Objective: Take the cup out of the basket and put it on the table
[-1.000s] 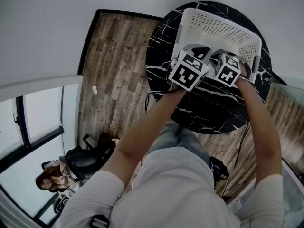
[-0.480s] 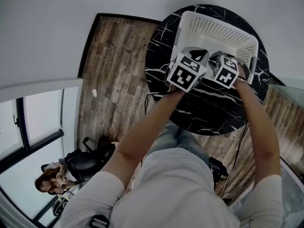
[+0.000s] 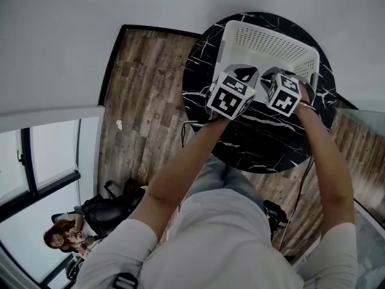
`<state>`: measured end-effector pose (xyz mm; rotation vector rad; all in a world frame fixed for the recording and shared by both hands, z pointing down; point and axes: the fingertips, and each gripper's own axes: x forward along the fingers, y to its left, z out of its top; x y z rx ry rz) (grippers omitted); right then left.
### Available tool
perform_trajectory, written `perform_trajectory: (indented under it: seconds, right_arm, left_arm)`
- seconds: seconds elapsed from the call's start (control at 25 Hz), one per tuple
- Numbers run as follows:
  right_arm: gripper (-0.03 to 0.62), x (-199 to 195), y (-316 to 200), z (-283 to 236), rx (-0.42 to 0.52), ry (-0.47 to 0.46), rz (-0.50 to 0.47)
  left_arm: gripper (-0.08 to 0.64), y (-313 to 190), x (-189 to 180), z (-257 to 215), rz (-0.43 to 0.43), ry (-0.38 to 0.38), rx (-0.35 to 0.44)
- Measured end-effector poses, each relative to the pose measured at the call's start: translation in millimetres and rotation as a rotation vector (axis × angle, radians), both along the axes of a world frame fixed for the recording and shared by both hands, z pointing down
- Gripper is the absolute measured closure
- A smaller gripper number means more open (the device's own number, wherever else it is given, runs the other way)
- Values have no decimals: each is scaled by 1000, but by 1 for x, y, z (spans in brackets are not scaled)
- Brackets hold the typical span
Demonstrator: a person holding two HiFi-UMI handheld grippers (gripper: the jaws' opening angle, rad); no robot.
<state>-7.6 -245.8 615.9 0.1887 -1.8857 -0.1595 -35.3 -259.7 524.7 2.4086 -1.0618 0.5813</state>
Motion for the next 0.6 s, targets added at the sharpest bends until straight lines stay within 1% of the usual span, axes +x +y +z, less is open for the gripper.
perform_trajectory:
  seconds: [0.28,0.6]
  right_arm:
    - [568,-1,4,-30,41,-7,-15]
    - [568,-3,13,-69,89,-16,-23]
  left_arm:
    - [561,7,-2,-11,-3,-1,12]
    - [561,16,-3,-34,-4,-4,41]
